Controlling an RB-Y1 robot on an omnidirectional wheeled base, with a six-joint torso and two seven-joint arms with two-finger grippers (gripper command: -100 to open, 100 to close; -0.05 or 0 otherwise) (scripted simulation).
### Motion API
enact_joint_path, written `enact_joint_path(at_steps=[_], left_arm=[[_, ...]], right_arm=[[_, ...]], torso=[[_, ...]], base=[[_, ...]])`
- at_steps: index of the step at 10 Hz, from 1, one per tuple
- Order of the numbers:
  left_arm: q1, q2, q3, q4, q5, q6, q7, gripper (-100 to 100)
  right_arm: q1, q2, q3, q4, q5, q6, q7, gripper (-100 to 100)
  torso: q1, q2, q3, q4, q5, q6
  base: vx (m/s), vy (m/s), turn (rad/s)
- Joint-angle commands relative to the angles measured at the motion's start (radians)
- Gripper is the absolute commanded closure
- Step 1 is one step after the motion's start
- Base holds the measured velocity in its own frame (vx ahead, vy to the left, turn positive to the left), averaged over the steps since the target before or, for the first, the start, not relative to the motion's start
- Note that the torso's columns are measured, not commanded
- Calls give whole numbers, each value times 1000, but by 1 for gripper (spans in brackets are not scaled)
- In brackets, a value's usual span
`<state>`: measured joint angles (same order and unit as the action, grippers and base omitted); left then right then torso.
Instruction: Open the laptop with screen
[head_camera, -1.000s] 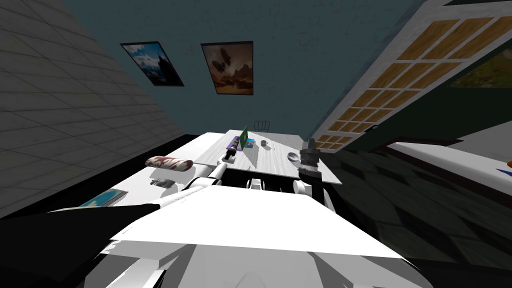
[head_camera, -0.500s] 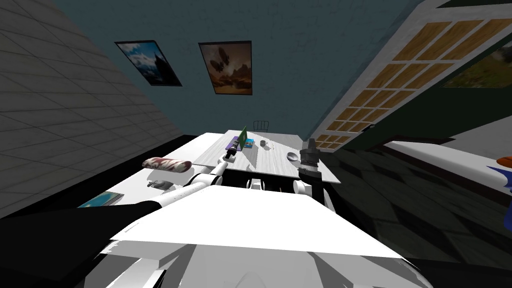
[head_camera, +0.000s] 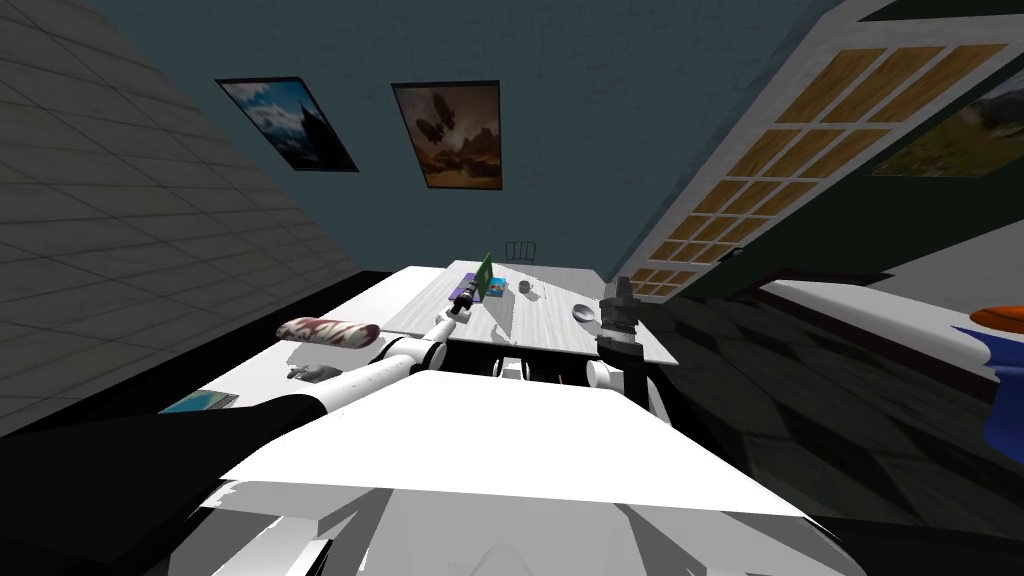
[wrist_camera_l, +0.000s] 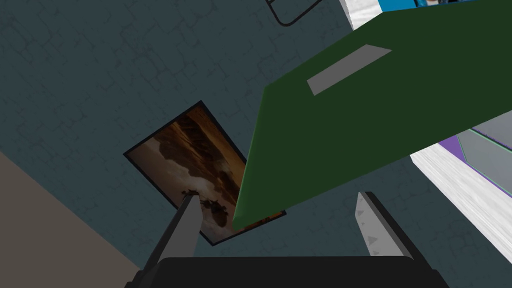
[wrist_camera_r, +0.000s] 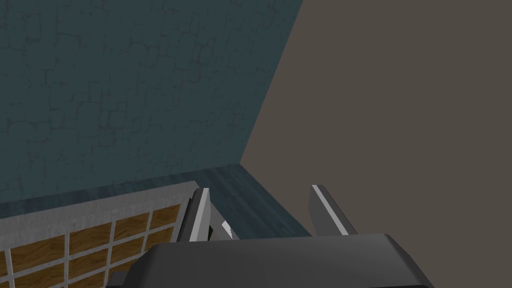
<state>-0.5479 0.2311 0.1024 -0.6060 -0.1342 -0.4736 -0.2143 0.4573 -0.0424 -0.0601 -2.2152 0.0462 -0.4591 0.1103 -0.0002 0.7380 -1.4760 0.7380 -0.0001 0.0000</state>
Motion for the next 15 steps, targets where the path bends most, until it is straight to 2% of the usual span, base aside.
enact_joint_path(at_steps=[1, 3, 4, 6, 9, 10, 11, 12, 15], left_arm=[[-33, 15, 3, 58, -2, 4, -6, -100], [-38, 15, 4, 68, -2, 1, -8, -100], [-30, 21, 5, 53, -29, 5, 21, -100], [-21, 25, 4, 36, -56, 9, 51, -100], [1, 38, 4, -6, -122, 20, 124, -100], [6, 40, 4, -14, -136, 22, 139, -100], [5, 39, 3, -13, -125, 24, 127, -100], [-8, 33, 4, 11, -96, 16, 95, 100], [-26, 23, 5, 45, -42, 7, 36, 100]], right_arm=[[0, 0, 0, 0, 0, 0, 0, 0], [0, 0, 0, 0, 0, 0, 0, 0], [0, 0, 0, 0, 0, 0, 0, 0], [0, 0, 0, 0, 0, 0, 0, 0], [0, 0, 0, 0, 0, 0, 0, 0], [0, 0, 0, 0, 0, 0, 0, 0], [0, 0, 0, 0, 0, 0, 0, 0], [0, 0, 0, 0, 0, 0, 0, 0], [0, 0, 0, 0, 0, 0, 0, 0]], torso=[[0, 0, 0, 0, 0, 0], [0, 0, 0, 0, 0, 0], [0, 0, 0, 0, 0, 0], [-1, -2, -1, -1, 0, 0], [1, 0, 0, 0, 0, 0], [1, 0, 0, 0, 0, 0], [0, 1, 0, 0, 0, 0], [0, 0, 2, 1, 0, 0], [1, 2, 1, -1, 2, 1]], base=[[9, -1, -26], [4, -1, -10], [32, -23, 52], [56, -43, 46], [69, -39, 62], [61, -42, 44], [-2, -10, 22], [-34, 28, -78], [-62, 43, -71]])
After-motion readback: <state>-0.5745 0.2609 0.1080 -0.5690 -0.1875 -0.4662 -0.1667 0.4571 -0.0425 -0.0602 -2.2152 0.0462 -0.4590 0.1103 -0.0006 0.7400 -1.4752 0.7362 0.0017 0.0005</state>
